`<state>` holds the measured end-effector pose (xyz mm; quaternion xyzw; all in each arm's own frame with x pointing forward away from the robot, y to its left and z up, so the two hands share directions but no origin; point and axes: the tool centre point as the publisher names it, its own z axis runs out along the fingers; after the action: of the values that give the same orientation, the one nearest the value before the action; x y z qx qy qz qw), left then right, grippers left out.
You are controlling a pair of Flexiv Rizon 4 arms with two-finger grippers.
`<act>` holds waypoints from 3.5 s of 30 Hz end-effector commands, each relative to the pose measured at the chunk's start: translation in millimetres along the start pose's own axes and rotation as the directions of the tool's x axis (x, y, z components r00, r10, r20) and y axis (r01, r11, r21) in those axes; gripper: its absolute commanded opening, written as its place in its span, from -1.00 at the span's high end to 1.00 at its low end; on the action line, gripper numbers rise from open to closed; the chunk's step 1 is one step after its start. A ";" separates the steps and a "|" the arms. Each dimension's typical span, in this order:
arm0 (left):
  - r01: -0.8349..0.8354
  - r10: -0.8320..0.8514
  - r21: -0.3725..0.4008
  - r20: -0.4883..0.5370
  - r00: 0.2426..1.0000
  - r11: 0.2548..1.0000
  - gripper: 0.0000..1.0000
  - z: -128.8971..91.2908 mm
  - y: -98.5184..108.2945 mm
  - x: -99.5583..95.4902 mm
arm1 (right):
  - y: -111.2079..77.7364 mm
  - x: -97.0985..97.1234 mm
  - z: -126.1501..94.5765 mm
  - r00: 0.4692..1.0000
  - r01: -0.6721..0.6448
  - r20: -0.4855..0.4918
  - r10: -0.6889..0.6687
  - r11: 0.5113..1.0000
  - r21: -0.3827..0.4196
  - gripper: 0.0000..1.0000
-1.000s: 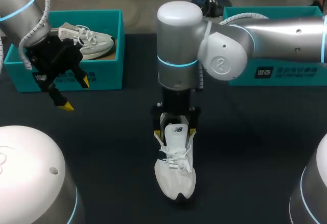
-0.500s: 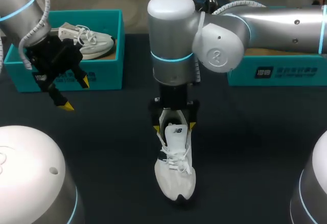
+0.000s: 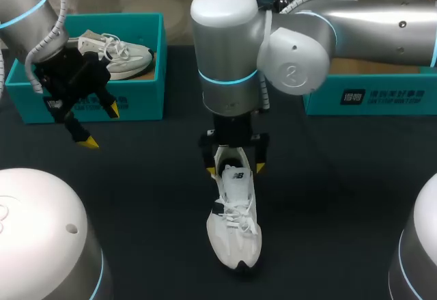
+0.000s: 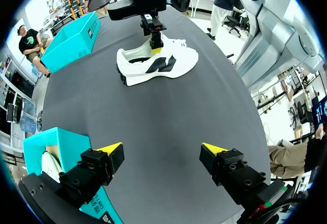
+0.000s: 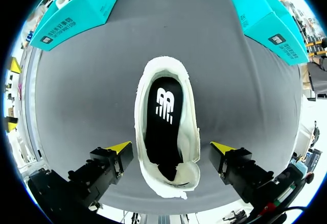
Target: Take the shoe out of the shoebox, open the shoe tongue, remove and reinsert the insole, then place the shoe into the shoebox
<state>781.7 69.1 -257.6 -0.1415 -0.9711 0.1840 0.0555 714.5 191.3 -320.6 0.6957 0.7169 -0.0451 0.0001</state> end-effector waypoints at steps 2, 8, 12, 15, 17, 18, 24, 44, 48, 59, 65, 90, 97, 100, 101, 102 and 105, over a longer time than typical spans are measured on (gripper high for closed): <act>0.000 0.000 -0.003 -0.001 1.000 1.000 -1.00 -0.2 0.1 -0.1 | -5.8 -8.9 -14.6 1.000 -0.013 0.007 0.013 0.999 -0.037 -1.00; 0.000 0.000 -0.003 -0.001 1.000 1.000 -1.00 -0.2 0.1 -0.1 | -11.5 -17.6 -43.1 0.999 -0.031 0.034 0.034 0.995 -0.095 -1.00; 0.000 0.000 -0.003 -0.001 1.000 1.000 -1.00 -0.2 0.1 -0.1 | -20.0 -21.8 -52.7 0.998 -0.037 0.045 0.042 0.994 -0.106 -1.00; 0.000 0.000 -0.003 -0.001 1.000 1.000 -1.00 -0.2 0.1 -0.1 | -24.5 -23.4 -54.5 0.998 -0.039 0.049 0.044 0.994 -0.106 -1.00; 0.000 0.000 -0.003 -0.001 1.000 1.000 -1.00 -0.2 0.1 -0.1 | -27.3 -23.5 -55.2 0.998 -0.039 0.047 0.045 0.994 -0.104 -1.00; 0.000 0.000 -0.003 -0.001 1.000 1.000 -1.00 -0.2 0.1 -0.1 | -29.4 -23.1 -55.8 0.998 -0.040 0.044 0.045 0.994 -0.103 -1.00; 0.000 0.000 -0.003 -0.001 1.000 1.000 -1.00 -0.2 0.1 -0.1 | -45.6 -18.1 -51.6 0.998 -0.060 0.009 0.061 0.996 -0.071 -1.00; 0.000 0.000 -0.003 -0.001 1.000 1.000 -1.00 -0.2 0.1 -0.1 | -78.8 -2.7 -22.9 0.996 -0.078 -0.038 0.078 0.997 0.022 1.00; 0.000 0.000 -0.003 -0.001 1.000 1.000 -1.00 -0.2 0.1 -0.1 | -72.0 -0.1 -17.7 0.997 -0.069 -0.045 0.070 0.997 0.026 1.00; 0.000 0.000 -0.003 -0.001 1.000 1.000 -1.00 -0.2 0.1 -0.1 | -48.2 -1.6 1.8 0.997 -0.038 -0.066 0.041 0.999 0.035 1.00; 0.000 0.000 -0.003 -0.001 1.000 1.000 -1.00 -0.2 0.1 -0.1 | -35.0 0.6 18.3 0.996 -0.017 -0.092 0.021 0.999 0.039 1.00; 0.000 0.000 -0.003 -0.001 1.000 1.000 -1.00 -0.2 0.1 -0.1 | -21.6 3.9 -29.6 0.893 0.438 -0.002 -0.449 0.873 -0.215 1.00; 0.000 0.000 -0.003 -0.001 1.000 1.000 -1.00 -0.2 0.1 -0.1 | -9.9 9.4 -48.7 0.675 0.731 0.051 -0.736 0.657 -0.186 1.00; 0.000 0.000 -0.003 -0.001 1.000 1.000 -1.00 -0.2 0.1 -0.1 | -3.5 13.8 -51.8 0.596 0.795 0.029 -0.802 0.585 -0.159 1.00; 0.000 0.000 -0.003 -0.001 1.000 1.000 -1.00 -0.2 0.1 -0.1 | -1.3 14.3 -52.0 0.600 0.794 0.026 -0.799 0.592 -0.140 0.37; 0.000 0.000 -0.003 -0.001 1.000 1.000 -1.00 -0.2 0.1 -0.1 | -1.3 14.3 -52.0 0.600 0.794 0.026 -0.799 0.592 -0.140 -1.00; 0.000 0.000 -0.003 -0.001 1.000 1.000 -1.00 -0.2 0.1 -0.1 | -1.3 14.3 -52.0 0.600 0.794 0.026 -0.799 0.592 -0.140 -1.00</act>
<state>781.6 69.1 -257.6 -0.1415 -0.9711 0.1840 0.0555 710.4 205.0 -267.6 0.4015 0.9146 0.0391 0.0285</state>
